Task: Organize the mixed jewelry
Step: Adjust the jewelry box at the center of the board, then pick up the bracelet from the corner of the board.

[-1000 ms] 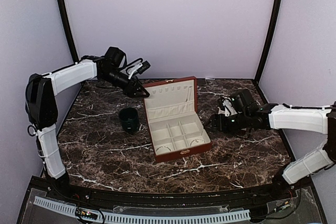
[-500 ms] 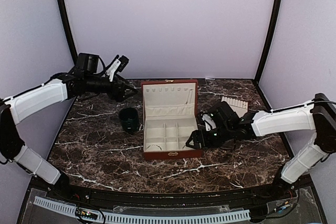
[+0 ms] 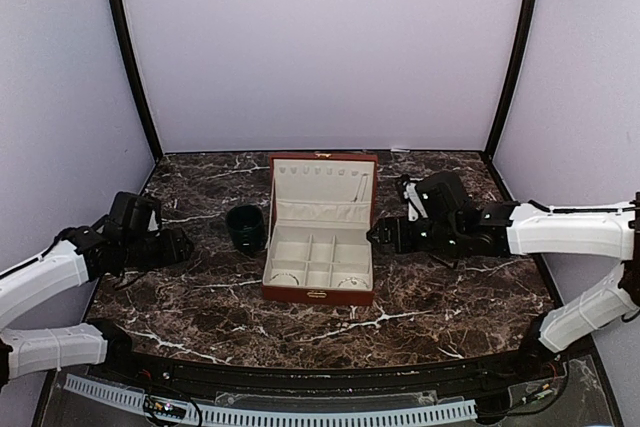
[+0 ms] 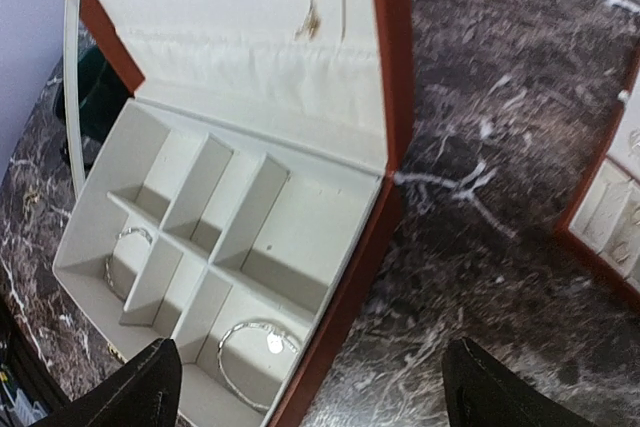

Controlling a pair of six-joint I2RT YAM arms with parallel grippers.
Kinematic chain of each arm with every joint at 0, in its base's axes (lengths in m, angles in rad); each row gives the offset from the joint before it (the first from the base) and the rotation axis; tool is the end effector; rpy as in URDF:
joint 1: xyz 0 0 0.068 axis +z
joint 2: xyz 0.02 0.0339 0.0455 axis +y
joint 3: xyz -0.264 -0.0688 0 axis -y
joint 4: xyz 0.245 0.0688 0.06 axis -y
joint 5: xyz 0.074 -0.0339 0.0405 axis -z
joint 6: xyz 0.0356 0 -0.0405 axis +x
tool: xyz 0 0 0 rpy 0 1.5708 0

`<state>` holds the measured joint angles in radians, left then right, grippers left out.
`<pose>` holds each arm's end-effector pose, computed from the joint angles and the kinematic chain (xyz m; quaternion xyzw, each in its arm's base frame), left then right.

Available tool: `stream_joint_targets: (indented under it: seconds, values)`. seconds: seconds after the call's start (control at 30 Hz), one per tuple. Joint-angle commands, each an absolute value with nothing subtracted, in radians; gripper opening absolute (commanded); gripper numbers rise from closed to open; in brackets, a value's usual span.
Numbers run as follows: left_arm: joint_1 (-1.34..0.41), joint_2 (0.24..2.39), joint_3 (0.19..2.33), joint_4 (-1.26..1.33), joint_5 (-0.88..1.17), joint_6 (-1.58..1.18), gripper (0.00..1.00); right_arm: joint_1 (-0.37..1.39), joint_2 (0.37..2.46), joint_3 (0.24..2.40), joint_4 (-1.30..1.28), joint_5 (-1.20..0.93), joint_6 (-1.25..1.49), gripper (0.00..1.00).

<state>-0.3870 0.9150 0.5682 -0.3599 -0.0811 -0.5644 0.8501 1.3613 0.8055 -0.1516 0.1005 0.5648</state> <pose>0.1799 -0.0702 0.2248 -0.0973 0.9023 -0.1589 0.3888 0.1928 0.2141 0.2223 -0.1082 0.9009 0.2369 0.3472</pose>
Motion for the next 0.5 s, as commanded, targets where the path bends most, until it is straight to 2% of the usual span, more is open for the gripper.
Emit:
stream_joint_targets:
  seconds: [0.0, 0.13, 0.33, 0.47]
  values:
    - [-0.340, 0.830, 0.463, -0.506, -0.249, -0.784, 0.73, 0.801, 1.290, 0.776, -0.040, 0.197, 0.493, 0.94]
    - [-0.255, 0.856, 0.408, -0.499, -0.192, -0.790, 0.73, 0.779, 1.227, 0.731, 0.058, 0.187, 0.447, 0.99]
    - [-0.209, 0.947, 0.394, -0.487, -0.199, -0.754, 0.65, 0.750, 1.158, 0.670, 0.173, 0.103, 0.440, 0.93]
    - [-0.201, 0.990, 0.401, -0.482, -0.208, -0.749, 0.55, 0.743, 1.137, 0.638, 0.203, 0.109, 0.443, 0.89]
